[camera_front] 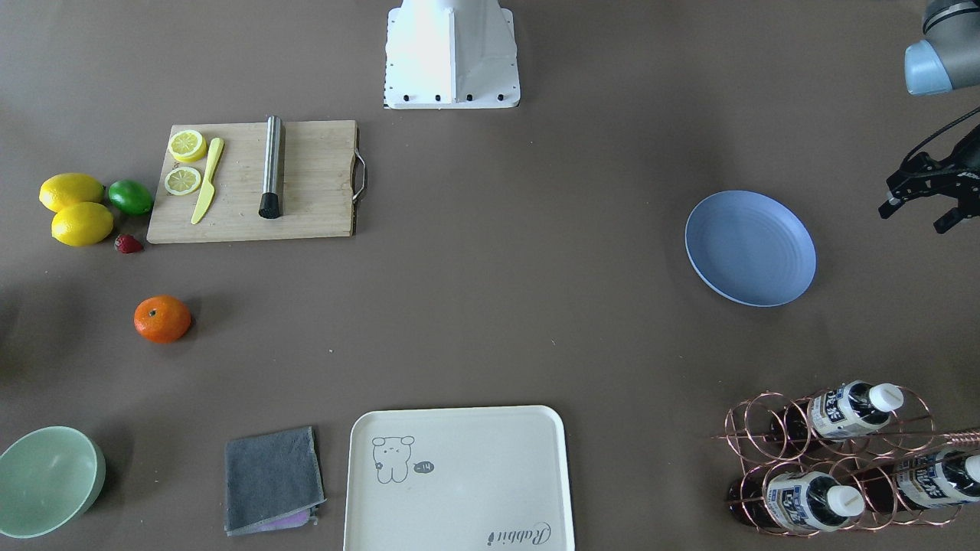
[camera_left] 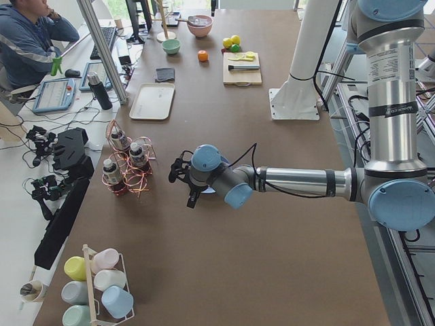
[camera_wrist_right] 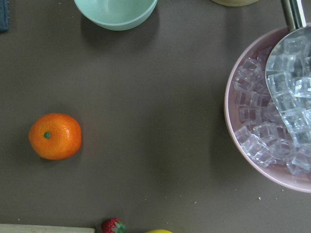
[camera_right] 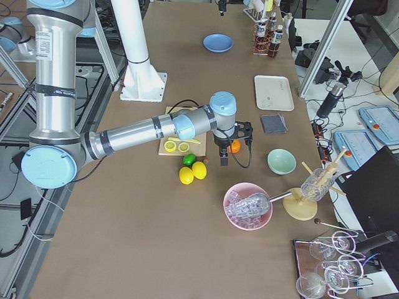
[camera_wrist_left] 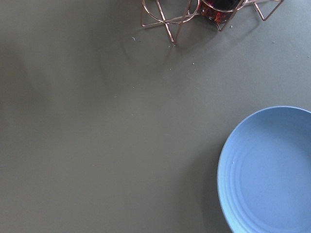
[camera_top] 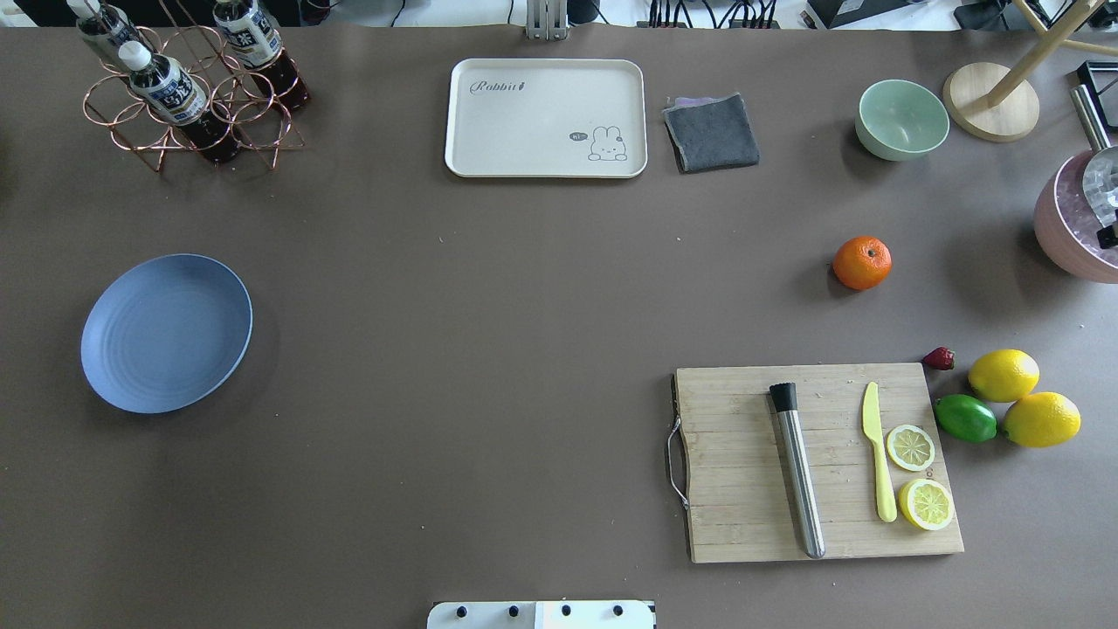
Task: Pick orange to plate
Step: 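Reach the left gripper to the blue plate rim and grip it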
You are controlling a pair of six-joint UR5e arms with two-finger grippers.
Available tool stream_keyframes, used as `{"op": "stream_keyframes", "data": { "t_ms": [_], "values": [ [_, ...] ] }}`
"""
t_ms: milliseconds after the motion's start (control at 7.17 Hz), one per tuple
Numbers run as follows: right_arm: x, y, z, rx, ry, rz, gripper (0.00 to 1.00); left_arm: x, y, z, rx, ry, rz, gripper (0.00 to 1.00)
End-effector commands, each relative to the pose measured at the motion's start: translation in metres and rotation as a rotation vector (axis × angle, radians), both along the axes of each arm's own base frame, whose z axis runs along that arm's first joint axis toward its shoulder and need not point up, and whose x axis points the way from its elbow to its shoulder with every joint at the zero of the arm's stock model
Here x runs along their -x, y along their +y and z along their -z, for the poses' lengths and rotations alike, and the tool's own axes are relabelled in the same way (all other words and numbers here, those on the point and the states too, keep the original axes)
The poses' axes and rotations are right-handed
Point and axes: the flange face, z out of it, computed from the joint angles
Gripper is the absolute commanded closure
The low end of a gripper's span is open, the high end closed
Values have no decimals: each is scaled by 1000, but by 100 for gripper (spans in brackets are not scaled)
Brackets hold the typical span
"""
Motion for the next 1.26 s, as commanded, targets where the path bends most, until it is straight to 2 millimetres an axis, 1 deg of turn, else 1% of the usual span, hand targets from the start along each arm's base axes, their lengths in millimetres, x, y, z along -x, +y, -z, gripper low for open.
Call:
{"op": "stream_keyframes", "data": {
  "t_ms": [0,140,279,419,558,698,837,977,1116],
  "values": [
    [35,3,10,-3,-16,-38,0,-70,-14,-23,21,39,19,3],
    [35,3,10,-3,-16,-38,0,-96,-21,-34,20,73,37,9],
    [35,3,10,-5,-10,-42,0,-118,-17,-36,4,89,6,10],
    [35,2,11,-7,-10,-42,0,-119,-16,-32,0,97,3,12],
    [35,2,11,-9,-10,-42,0,-118,-14,-31,-2,99,-2,19],
    [35,2,11,-9,-10,-42,0,-117,-11,-31,-11,110,-7,31],
    [35,2,11,-8,-8,-43,0,-115,-8,-33,-18,116,-10,34],
    [35,2,11,-9,-8,-43,0,-115,-4,-33,-9,129,-31,43],
    [35,2,11,-9,-10,-42,0,-115,-3,-37,0,125,-31,66]
  ]
}}
